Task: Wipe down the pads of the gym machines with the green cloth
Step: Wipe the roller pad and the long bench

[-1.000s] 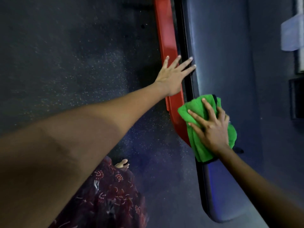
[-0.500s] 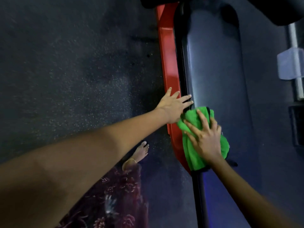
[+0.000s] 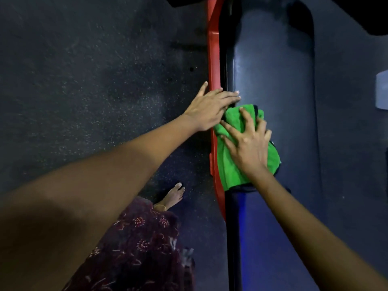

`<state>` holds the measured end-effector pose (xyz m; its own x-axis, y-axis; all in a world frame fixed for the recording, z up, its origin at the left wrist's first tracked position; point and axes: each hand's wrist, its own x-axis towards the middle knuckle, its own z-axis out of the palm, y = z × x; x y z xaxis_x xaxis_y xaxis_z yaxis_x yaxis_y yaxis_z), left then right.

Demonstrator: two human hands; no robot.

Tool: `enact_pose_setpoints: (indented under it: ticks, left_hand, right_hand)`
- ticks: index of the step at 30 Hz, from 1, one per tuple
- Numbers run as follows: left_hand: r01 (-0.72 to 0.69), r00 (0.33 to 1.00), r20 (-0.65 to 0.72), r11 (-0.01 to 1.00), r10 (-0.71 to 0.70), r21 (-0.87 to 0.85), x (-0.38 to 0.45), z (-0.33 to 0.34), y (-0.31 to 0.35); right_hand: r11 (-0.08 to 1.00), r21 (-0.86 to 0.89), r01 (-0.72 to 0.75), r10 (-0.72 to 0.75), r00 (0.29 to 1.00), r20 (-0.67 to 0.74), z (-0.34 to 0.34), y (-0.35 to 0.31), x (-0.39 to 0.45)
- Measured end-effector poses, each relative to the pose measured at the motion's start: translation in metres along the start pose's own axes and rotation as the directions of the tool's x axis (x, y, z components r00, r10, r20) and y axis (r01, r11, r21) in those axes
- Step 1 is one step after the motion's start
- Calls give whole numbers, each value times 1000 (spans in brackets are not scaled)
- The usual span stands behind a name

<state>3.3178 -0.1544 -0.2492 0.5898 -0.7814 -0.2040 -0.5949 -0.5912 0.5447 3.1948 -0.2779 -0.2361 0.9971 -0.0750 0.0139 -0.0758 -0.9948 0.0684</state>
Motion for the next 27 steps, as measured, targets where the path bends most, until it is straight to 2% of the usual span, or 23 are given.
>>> enact_pose_setpoints:
  ticks: [6, 10, 12, 14, 15, 17, 20, 23, 25, 27]
  left_hand:
    - [51, 999, 1, 998, -51, 40, -2, 1, 10]
    - [147, 988, -54, 989, -146, 4, -8, 8, 22]
    - [340, 929, -123, 937, -348, -83, -15, 17, 26]
    - [539, 817, -83, 807, -570, -241, -20, 24, 28]
    - [589, 780, -28, 747, -626, -309, -22, 26, 30]
    - [580, 796, 64, 729, -602, -364, -22, 27, 43]
    - [527, 847, 171, 757, -503, -387, -27, 28, 64]
    - [565, 824, 264, 691, -502, -451, -21, 27, 79]
    - [578, 813, 275, 656, -514, -485, -13, 22, 81]
    - [574, 816, 269, 661, -512, -484, -2, 15, 75]
  right_hand:
    - [999, 18, 33, -35, 986, 165, -14, 1, -70]
    - [996, -2, 89, -87, 971, 224, -15, 3, -15]
    - [997, 31, 65, -70, 976, 206, -15, 1, 24]
    - [998, 63, 20, -35, 969, 245, -12, 7, 63]
    - [997, 82, -2, -19, 966, 259, -11, 12, 78]
    - [991, 129, -40, 5, 965, 261, -18, 23, 93]
    - [994, 103, 39, -70, 945, 321, -20, 28, 76]
    - [992, 63, 107, -123, 914, 386, -18, 36, 75]
    - [984, 65, 163, -176, 917, 358, -17, 35, 109]
    - [988, 68, 140, -155, 931, 329, -13, 32, 155]
